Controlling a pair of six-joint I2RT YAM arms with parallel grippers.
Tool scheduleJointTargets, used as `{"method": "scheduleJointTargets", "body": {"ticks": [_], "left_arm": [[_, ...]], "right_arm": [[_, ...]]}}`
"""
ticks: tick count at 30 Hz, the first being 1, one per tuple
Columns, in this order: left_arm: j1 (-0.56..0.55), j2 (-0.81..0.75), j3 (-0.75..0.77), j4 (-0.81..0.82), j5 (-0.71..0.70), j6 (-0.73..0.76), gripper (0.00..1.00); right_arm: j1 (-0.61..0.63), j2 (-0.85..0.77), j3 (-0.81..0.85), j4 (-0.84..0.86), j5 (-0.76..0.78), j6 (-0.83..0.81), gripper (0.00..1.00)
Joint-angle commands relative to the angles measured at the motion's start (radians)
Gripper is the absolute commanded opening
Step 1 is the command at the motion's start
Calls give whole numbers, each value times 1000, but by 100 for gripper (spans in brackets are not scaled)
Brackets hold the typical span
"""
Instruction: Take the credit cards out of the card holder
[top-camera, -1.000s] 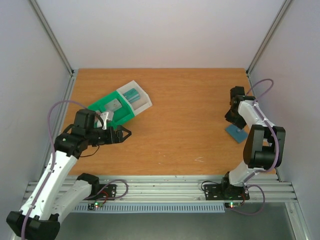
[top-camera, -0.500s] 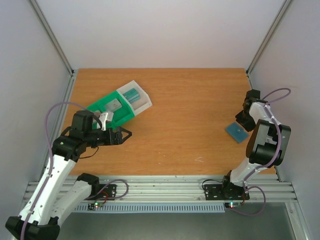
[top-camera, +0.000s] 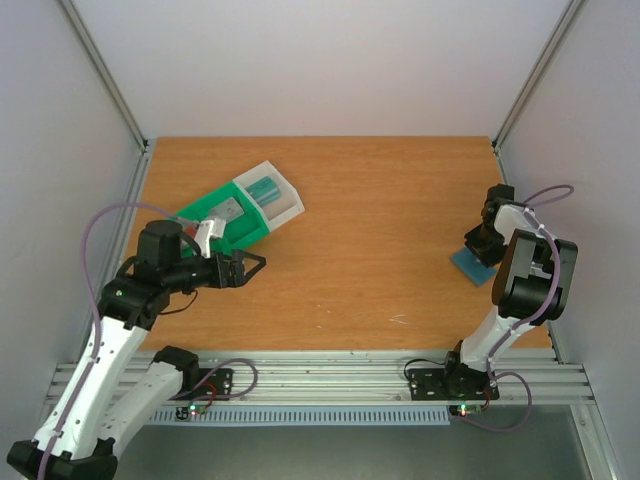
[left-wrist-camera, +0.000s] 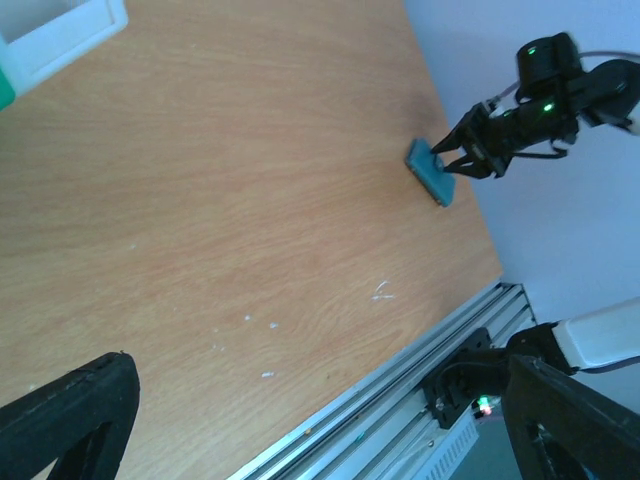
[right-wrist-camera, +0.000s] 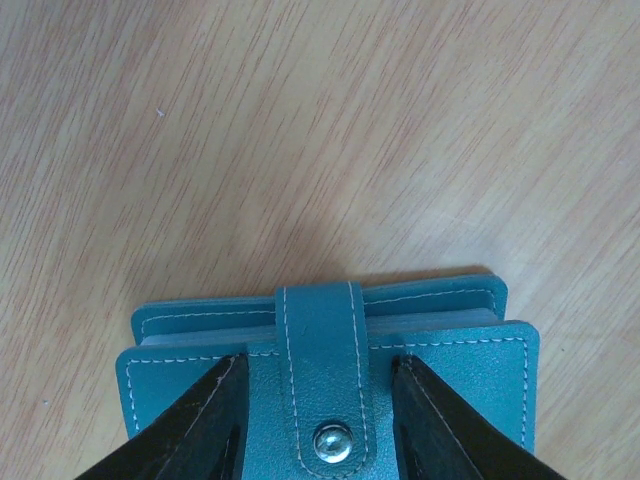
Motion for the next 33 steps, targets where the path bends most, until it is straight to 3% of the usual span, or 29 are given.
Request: {"method": "scheduleJointTargets", "body": {"ticks": [1,7,12,22,33], "left_arm": [[-8,-16,-3,117,37,-37,99],[-8,8,-50,148,55,-113,99],[-14,-17,-91,195,75,-150,99],[-15,-7,-80,143,53,-146,99],[-15,-18,-73,127,16,-137,99]], "right_arm": [[-3,30,-30,21,-33,32,40],[1,44,-34,21,-80,21,42],[37,39,-38,35,-121,14,35],[179,25,-35,51,-170,-9,24],[420,31,-11,55,-239,8,24]]}}
